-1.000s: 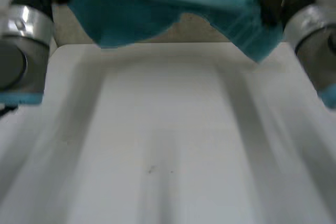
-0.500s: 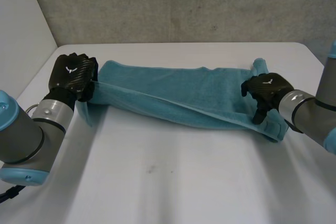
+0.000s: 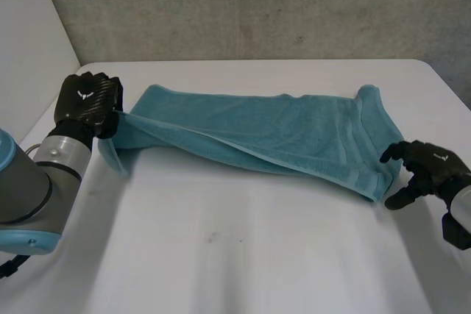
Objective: Fold the laundry
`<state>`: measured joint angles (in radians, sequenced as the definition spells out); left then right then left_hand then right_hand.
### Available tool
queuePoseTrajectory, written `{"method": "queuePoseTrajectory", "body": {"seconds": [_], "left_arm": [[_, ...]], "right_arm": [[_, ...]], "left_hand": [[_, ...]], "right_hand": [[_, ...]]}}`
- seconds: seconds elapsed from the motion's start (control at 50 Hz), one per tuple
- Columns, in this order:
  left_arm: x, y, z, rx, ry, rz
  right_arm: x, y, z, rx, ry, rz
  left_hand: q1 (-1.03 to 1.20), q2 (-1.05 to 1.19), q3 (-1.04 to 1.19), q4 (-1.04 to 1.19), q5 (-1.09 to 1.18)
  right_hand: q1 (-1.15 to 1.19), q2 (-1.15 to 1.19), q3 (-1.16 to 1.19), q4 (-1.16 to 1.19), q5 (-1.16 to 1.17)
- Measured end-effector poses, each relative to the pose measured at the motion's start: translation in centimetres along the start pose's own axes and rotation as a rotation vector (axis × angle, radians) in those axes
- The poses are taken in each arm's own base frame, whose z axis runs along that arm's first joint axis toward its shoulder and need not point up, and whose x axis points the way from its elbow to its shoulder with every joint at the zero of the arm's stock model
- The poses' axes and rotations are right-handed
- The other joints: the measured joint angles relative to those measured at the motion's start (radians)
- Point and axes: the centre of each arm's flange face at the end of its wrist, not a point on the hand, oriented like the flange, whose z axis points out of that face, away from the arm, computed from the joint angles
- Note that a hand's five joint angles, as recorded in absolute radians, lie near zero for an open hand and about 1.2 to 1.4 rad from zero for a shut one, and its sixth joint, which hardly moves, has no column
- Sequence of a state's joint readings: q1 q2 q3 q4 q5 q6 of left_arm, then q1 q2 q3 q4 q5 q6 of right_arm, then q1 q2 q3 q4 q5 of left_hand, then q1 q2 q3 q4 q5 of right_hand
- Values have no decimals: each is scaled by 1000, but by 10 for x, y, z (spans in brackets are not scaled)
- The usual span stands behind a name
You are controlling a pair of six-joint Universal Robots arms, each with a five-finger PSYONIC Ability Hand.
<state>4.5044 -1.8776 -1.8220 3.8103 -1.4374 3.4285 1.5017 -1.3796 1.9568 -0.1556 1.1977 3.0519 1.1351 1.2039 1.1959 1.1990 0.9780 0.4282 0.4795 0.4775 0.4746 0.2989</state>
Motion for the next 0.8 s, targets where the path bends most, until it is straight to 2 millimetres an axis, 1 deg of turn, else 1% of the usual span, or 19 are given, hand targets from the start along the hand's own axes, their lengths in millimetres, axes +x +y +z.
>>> {"method": "queuePoseTrajectory", "body": {"seconds": [0.02, 0.12, 0.26, 0.34, 0.48, 0.56, 0.58, 0.7, 0.76, 0.8], "left_arm": [[0, 0, 0, -1, 0, 0], [1, 2, 0, -6, 2, -1], [1, 4, 0, -10, 4, -2], [2, 4, -1, -11, 5, -2], [2, 4, -1, -12, 5, -2], [2, 4, -1, -12, 5, -2], [2, 4, -1, -12, 4, -2], [2, 4, -1, -13, 5, -2], [2, 5, -1, -14, 5, -2], [2, 5, -1, -14, 5, -2]], "right_arm": [[0, 6, 1, 0, -4, 8], [0, 14, 5, 14, -7, 21], [0, 17, 12, 55, -12, 44], [-5, 20, 18, 69, -31, 53], [-21, 27, 28, 80, -79, 37], [-25, 34, 36, 63, -81, 27], [-27, 38, 40, 52, -72, 22], [-22, 40, 52, 56, -4, 0], [-16, 38, 56, 76, 51, -21], [-10, 35, 57, 99, 94, -44]], "left_hand": [[0, 0, 0, 0, 0], [0, 0, 0, 0, 0], [0, 0, 0, 0, 0], [0, 0, 0, 0, 0], [0, 0, 0, 0, 0], [0, 0, 0, 0, 0], [0, 0, 0, 0, 0], [0, 0, 0, 0, 0], [0, 0, 0, 0, 0], [0, 0, 0, 0, 0]], "right_hand": [[0, 0, 0, 0, 0], [0, 0, 0, 0, 0], [0, 0, 0, 0, 0], [0, 0, 0, 0, 0], [0, 0, 0, 0, 0], [0, 0, 0, 0, 0], [0, 0, 0, 0, 0], [13, 39, 42, 40, 43], [59, 97, 97, 97, 82], [146, 191, 193, 194, 163]]}}
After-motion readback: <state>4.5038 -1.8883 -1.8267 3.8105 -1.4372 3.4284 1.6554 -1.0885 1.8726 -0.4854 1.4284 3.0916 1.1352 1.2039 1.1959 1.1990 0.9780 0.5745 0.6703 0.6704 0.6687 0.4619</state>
